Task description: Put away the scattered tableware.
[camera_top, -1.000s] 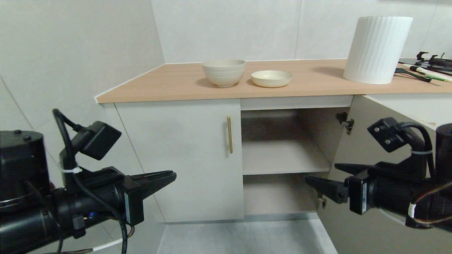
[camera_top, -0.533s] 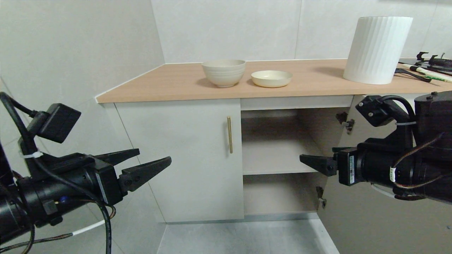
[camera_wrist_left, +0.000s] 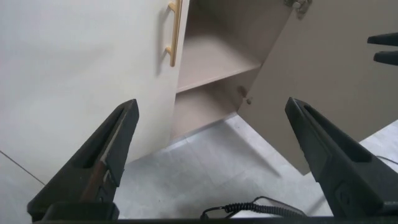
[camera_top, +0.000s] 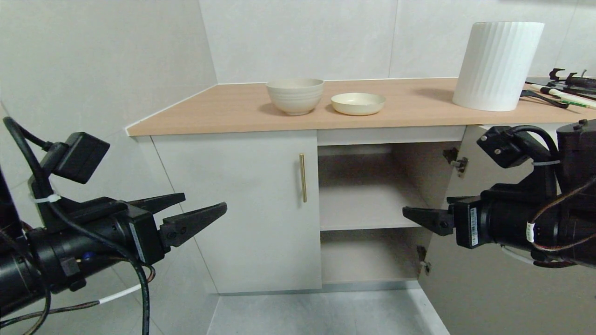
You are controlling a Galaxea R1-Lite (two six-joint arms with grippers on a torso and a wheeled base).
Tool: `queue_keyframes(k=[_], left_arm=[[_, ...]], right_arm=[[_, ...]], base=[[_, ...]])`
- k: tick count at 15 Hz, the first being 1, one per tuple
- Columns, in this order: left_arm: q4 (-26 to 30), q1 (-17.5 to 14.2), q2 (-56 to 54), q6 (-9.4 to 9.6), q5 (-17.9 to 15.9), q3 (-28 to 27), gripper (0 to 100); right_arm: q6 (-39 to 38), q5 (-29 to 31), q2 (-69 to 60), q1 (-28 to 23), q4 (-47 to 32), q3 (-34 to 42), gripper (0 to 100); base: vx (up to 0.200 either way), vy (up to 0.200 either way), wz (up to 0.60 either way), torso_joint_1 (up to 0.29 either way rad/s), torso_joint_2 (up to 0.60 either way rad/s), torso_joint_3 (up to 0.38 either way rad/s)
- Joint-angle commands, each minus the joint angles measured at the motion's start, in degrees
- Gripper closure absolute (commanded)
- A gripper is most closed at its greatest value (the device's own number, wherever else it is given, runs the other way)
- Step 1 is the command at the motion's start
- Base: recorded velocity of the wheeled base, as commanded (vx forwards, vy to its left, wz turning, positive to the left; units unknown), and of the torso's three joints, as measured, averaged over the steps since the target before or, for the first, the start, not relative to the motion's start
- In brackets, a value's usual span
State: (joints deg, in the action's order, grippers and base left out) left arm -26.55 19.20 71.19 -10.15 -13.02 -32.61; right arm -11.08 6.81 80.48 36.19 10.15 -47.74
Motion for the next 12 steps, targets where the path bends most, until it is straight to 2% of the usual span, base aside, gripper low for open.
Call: queue_keyframes(k=[1, 11, 12], left_arm=[[0.0, -0.1, 0.3, -0.04, 0.0, 0.0, 0], [0.0, -0.2, 0.5, -0.3, 0.0, -0.2, 0], [0.0, -0.2, 0.5, -0.3, -0.1, -0.2, 0]], right_arm=[[0.0, -0.2, -0.2, 0.0, 0.1, 0.2, 0], [0.3, -0.4, 0.0, 0.0, 3.2, 2.1, 0], [0.3, -0.4, 0.1, 0.0, 3.3, 2.3, 0]], base=[[0.2, 0.0, 0.0, 0.007, 0.0, 0.007], [0.2, 0.0, 0.0, 0.0, 0.0, 0.004], [0.0, 0.0, 0.0, 0.0, 0.0, 0.0]])
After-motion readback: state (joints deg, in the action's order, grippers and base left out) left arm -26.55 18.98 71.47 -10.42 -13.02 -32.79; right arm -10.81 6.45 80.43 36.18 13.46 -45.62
